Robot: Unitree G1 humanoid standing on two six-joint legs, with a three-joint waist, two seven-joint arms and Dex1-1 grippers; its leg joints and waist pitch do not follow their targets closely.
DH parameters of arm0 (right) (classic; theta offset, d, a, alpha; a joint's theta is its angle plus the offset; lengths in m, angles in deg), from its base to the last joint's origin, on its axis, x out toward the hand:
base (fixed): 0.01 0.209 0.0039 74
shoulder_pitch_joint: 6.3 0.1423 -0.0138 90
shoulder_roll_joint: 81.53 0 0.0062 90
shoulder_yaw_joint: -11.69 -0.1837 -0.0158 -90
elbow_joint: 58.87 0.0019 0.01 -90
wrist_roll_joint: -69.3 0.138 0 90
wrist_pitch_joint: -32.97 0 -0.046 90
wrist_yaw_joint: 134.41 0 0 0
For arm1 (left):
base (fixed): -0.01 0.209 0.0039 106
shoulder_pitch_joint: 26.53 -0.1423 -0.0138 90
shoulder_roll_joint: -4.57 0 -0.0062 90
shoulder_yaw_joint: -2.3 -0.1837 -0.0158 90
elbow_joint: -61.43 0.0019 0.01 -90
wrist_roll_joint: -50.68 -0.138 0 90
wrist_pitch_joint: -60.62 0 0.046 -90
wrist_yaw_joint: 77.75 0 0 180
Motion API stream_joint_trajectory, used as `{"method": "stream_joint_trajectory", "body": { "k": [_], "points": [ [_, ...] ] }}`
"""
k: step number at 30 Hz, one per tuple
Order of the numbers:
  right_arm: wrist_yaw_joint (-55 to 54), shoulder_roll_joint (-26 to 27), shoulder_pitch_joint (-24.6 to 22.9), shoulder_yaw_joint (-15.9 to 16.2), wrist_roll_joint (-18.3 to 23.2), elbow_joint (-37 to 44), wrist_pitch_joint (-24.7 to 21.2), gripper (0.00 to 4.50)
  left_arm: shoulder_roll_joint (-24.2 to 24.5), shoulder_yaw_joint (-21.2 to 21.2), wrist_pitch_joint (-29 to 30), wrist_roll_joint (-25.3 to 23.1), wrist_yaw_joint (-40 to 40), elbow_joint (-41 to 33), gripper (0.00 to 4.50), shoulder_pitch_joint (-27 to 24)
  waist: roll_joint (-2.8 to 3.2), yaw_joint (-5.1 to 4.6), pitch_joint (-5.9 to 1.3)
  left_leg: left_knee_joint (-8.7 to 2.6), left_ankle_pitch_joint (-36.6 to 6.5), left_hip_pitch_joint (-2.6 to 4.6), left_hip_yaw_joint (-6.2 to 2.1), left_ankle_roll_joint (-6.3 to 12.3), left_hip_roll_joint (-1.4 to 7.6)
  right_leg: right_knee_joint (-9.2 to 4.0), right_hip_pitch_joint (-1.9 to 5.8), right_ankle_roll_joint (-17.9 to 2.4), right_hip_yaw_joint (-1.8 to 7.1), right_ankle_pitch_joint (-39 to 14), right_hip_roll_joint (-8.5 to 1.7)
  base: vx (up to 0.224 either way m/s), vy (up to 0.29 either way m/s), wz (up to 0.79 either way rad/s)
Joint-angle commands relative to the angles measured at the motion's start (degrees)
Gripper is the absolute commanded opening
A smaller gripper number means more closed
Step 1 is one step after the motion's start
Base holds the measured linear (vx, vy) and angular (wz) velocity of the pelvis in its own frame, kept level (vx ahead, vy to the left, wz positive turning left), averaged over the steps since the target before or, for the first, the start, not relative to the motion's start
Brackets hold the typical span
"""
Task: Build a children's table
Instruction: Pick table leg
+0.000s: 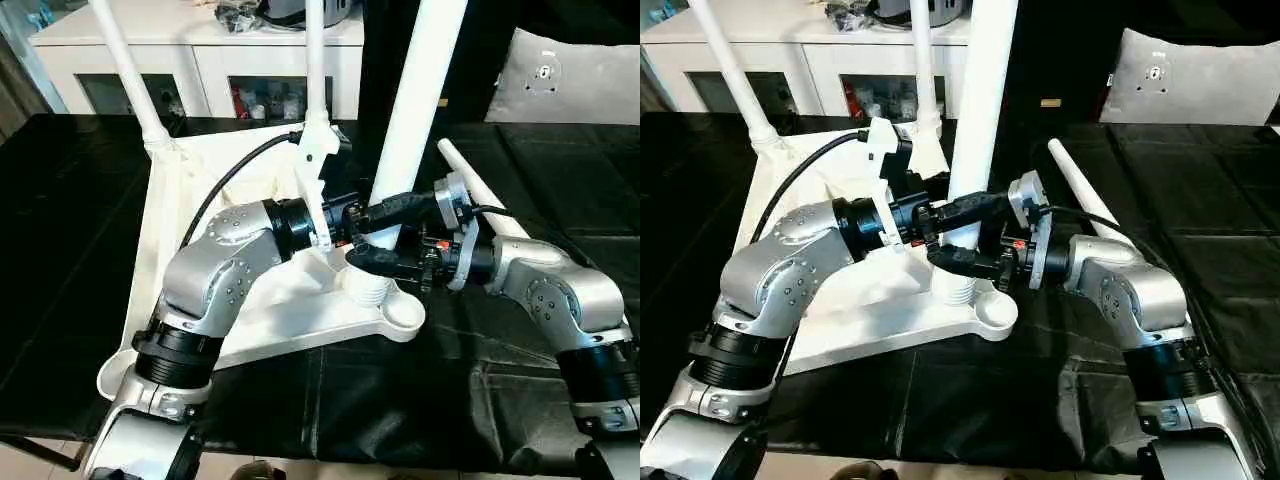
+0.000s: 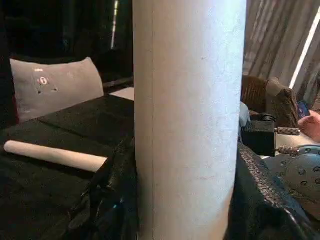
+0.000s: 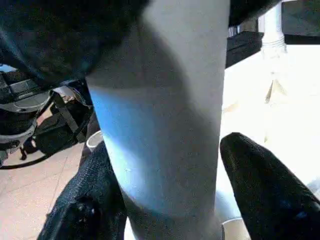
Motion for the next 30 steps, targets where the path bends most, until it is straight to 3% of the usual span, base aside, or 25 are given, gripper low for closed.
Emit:
{"method": "stream_joint_trajectory", "body": {
  "k": [1,12,21,22,30],
  "points": [
    [0.0,0.0,0.3,0.6,-0.4,0.1,-0.9,3.07,-0.8,-0.2,0.2,1.9,0.6,-2.3,1.89,0.8,-1.76,0.11,-4.54,-3.18,-5.7,0.51,-0.46,4.28,2.23,-4.05,3.58,-11.2,2.15,-13.5,-2.82,0.000,0.000,0.00],
    [1.6,0.1,0.3,0.8,0.4,0.4,-1.3,2.08,-1.2,0.3,0.4,2.0,0.3,-2.3,1.89,1.1,-1.80,0.16,-4.54,-3.14,-5.8,0.46,-0.50,4.33,2.26,-4.04,3.56,-11.3,2.12,-13.5,-2.83,0.000,0.000,0.00],
    [1.1,0.3,0.5,0.3,-0.3,0.0,-0.9,1.94,-1.6,1.3,1.6,1.8,-1.9,-1.5,1.89,1.3,-1.64,0.20,-4.58,-3.10,-5.8,0.48,-0.53,4.16,2.23,-3.95,3.56,-11.2,2.09,-13.5,-2.81,0.000,0.000,0.00],
    [1.0,0.4,0.5,0.3,-0.4,-0.1,-0.8,1.93,-1.6,1.5,1.9,2.1,-1.7,-1.5,2.59,1.3,-1.69,0.16,-4.56,-3.10,-5.8,0.43,-0.51,4.20,2.20,-3.99,3.56,-11.3,2.10,-13.4,-2.80,0.000,0.000,0.00],
    [0.3,0.5,0.0,0.4,-1.4,-0.4,0.0,1.89,-2.8,3.3,3.1,3.6,-3.9,-1.4,3.01,0.8,-1.70,0.15,-4.53,-3.09,-6.2,0.46,-0.52,4.02,2.21,-4.09,3.57,-11.2,2.08,-13.7,-2.78,0.000,0.000,0.00]
  ]
}}
